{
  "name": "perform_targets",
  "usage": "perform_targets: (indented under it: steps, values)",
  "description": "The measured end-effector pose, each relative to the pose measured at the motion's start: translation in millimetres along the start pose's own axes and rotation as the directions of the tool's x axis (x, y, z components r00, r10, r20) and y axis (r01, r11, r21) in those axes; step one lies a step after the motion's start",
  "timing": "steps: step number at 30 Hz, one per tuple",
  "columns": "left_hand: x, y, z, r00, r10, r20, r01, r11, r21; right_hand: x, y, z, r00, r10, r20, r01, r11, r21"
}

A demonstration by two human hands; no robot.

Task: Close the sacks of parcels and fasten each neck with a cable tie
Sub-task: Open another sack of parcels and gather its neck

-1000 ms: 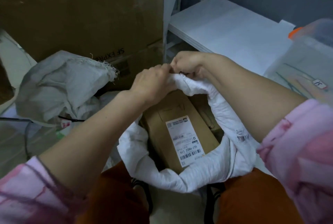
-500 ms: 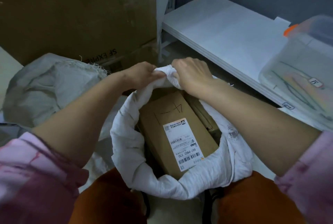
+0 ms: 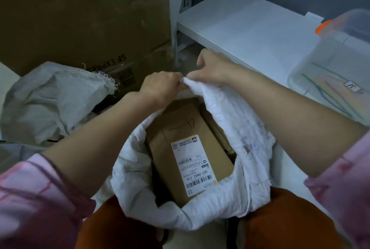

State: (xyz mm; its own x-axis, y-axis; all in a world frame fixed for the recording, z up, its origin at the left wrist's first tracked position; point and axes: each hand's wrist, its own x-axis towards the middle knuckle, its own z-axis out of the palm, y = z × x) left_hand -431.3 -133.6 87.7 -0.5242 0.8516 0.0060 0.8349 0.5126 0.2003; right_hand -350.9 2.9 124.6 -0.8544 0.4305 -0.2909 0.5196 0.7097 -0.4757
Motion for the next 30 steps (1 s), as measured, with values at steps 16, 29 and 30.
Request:
perform_targets:
  steps: [16, 29, 30]
  values:
    - [1, 28, 10, 0.948, 0.313, -0.053, -0.309, 0.949, 0.067, 3, 58, -4, 0.903, 0.212, 0.374, -0.425, 0.563, 0.709]
    - [42, 40, 2, 0.999, -0.01, -0.05, 0.02, 0.976, 0.217, -54, 39, -5, 0.992, 0.087, -0.095, -0.113, 0.942, -0.316]
    - [42, 41, 2, 0.999, -0.01, -0.034, 0.017, 0.977, 0.211, -49, 42, -2, 0.991, 0.1, -0.092, -0.12, 0.96, -0.251]
